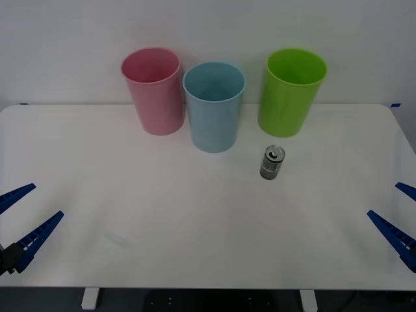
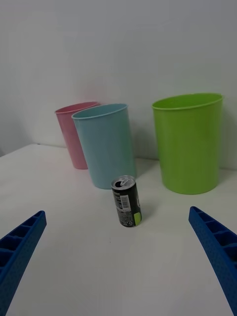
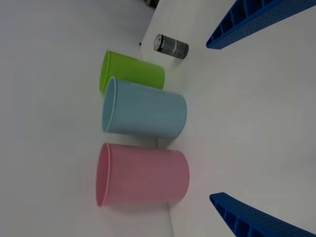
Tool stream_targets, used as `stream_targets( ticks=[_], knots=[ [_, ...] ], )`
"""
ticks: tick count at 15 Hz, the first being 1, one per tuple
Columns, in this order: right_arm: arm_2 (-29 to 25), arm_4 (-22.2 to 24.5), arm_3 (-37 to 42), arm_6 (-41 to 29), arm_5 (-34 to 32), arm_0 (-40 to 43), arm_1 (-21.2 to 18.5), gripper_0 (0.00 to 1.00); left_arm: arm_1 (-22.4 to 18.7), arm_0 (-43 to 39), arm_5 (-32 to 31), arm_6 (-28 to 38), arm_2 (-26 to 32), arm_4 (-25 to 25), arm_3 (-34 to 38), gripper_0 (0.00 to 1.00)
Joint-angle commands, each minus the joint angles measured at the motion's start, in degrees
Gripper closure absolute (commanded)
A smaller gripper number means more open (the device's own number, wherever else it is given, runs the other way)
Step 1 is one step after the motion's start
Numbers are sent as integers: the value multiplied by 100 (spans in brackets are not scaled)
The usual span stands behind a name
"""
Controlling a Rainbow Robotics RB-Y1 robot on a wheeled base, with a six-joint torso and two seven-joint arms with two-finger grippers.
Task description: Grasp the object on the table and drop it into the matching bin: aluminum can to the light blue bin, PET bottle to the pink bin.
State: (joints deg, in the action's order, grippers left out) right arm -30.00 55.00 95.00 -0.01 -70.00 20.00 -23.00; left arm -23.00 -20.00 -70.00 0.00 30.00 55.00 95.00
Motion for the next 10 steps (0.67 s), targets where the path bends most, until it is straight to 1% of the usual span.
stream_targets(
  ticks=[1, 3, 10],
  knots=[
    [0, 0, 0, 1, 0, 0, 0, 0, 0, 0, 0, 0, 0, 0, 0, 0],
    [29, 178, -52, 1, 4, 74, 94, 0, 0, 0, 0, 0, 0, 0, 0, 0],
    [170, 178, -25, 115, 109, 144, 50, 0, 0, 0, 0, 0, 0, 0, 0, 0]
  ],
)
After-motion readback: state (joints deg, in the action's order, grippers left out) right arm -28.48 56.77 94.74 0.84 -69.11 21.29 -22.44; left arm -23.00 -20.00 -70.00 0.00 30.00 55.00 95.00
